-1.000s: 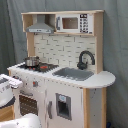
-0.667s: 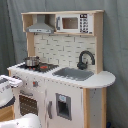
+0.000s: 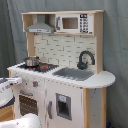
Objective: Play with the kitchen
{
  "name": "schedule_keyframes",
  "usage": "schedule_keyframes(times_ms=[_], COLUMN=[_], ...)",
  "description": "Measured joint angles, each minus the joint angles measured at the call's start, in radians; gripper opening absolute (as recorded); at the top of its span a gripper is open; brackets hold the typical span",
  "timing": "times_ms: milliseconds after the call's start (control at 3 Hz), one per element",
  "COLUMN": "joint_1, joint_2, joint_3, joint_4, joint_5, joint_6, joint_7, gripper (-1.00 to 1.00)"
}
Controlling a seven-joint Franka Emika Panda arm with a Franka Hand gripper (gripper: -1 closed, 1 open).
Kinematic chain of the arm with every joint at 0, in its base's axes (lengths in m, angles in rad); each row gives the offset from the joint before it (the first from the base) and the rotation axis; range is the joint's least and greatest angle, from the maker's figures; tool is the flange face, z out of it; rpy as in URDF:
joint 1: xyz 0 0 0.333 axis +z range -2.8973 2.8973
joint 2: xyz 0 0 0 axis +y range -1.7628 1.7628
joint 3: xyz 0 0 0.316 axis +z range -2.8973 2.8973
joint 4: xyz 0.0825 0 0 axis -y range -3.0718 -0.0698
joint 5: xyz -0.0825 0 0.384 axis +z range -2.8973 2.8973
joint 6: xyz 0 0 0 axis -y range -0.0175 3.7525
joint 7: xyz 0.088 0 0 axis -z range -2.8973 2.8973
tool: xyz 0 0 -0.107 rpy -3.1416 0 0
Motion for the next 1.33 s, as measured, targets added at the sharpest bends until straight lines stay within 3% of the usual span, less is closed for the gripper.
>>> schedule_keyframes(times_ms=[667,1000,1333], joint_1=[-0.001,-0.001,-0.001], joint_2=[-0.001,0.0,0.0], joint_3=[0.0,0.0,0.0], joint_4=[0.003,0.004,0.004], joint_5=[-0.004,-0.003,-0.003], joint_6=[-0.001,-0.002,-0.003], joint_7=[-0.212,-0.251,-0.251], gripper=[-1.0,-1.0,1.0])
